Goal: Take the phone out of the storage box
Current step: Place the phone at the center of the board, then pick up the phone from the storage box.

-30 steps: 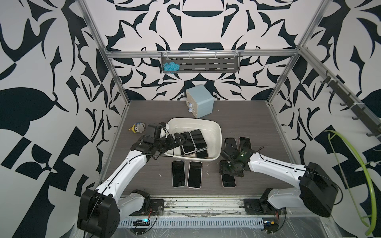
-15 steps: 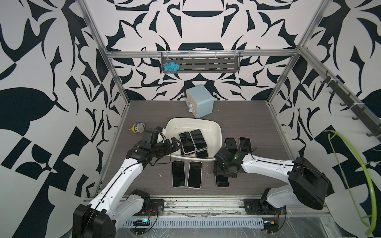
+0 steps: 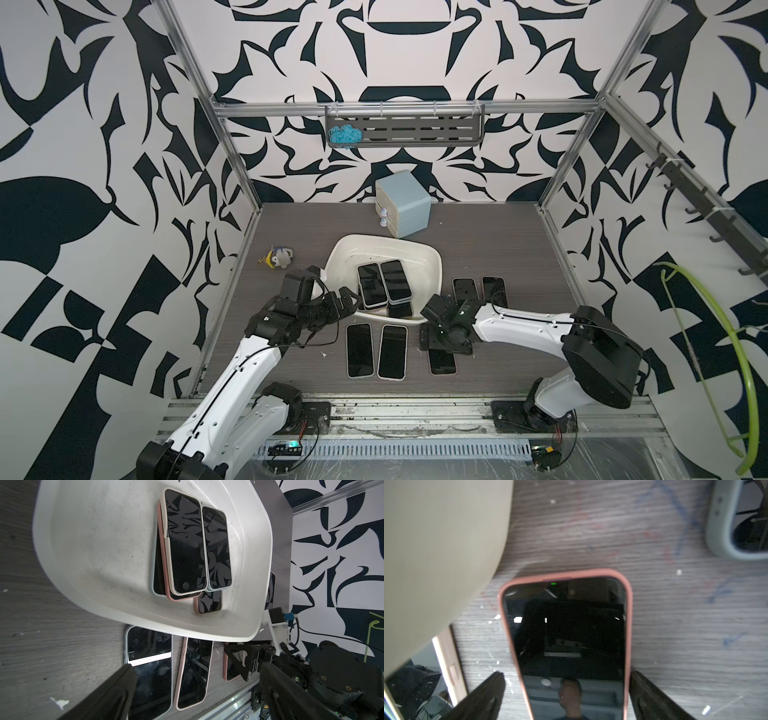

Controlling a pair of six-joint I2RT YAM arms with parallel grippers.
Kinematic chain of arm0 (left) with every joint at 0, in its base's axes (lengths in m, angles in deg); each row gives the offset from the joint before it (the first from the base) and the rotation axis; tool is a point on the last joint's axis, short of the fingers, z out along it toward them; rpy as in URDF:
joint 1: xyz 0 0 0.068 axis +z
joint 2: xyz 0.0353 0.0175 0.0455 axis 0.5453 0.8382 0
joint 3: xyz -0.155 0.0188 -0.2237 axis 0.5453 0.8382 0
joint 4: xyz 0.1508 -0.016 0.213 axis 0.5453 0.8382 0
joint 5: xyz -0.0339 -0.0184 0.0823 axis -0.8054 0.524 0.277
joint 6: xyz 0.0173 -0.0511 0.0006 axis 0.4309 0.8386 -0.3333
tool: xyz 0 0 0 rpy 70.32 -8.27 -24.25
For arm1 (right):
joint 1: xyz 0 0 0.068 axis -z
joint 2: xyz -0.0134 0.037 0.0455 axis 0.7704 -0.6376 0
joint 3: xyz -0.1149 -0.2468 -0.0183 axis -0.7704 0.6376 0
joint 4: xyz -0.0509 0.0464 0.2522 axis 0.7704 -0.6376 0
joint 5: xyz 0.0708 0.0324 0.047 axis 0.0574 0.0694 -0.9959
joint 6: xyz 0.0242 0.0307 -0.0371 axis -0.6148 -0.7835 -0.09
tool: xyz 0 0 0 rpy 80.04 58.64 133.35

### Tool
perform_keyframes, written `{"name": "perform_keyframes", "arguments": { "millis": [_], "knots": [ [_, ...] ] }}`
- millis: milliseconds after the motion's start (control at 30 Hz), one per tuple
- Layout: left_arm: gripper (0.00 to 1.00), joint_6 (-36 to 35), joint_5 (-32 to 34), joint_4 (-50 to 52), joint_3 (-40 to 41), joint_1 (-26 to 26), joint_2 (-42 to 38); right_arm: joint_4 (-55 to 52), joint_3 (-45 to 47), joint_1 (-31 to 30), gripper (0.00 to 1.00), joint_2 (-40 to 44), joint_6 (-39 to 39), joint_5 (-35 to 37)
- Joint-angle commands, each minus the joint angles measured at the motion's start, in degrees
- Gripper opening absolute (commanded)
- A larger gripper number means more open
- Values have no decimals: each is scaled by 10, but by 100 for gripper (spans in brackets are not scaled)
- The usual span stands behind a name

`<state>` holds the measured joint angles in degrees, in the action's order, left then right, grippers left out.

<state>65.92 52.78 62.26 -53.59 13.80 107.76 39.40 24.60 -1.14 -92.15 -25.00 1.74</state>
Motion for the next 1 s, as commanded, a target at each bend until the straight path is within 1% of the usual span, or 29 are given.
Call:
{"name": "perform_keyframes", "arguments": {
  "millis": [0, 167, 267, 333, 433, 533, 600, 767, 833, 900, 967],
  "knots": [
    [100, -2, 9, 30, 4, 2, -13, 10, -19, -8, 99, 15, 17, -3],
    [100, -8, 20, 37, -7, 3, -25, -56, -36, -11, 99, 77, 11, 21],
    [100, -11, 20, 32, -15, 3, -20, -106, -58, -10, 99, 112, 10, 39],
    [100, -11, 18, 24, -21, 3, -13, -145, -88, -10, 99, 116, 21, 50],
    [100, -12, 13, 12, -30, 3, -2, -189, -147, -11, 99, 97, 51, 62],
    [100, -17, 8, 6, -43, 3, 2, -203, -218, -10, 99, 49, 100, 61],
    [100, -21, 9, 6, -46, 3, -2, -217, -278, -11, 99, 2, 138, 55],
    [100, -28, 5, 3, -33, 3, -13, -246, -413, -10, 99, -148, 223, 34],
    [100, -30, 4, 9, -33, 3, -14, -252, -459, -7, 99, -207, 252, 38],
    [100, -33, 6, 17, -34, 3, -15, -278, -523, 1, 99, -269, 271, 47],
    [100, -38, 7, 24, -37, 3, -18, -290, -568, 8, 99, -315, 286, 56]
  ]
}}
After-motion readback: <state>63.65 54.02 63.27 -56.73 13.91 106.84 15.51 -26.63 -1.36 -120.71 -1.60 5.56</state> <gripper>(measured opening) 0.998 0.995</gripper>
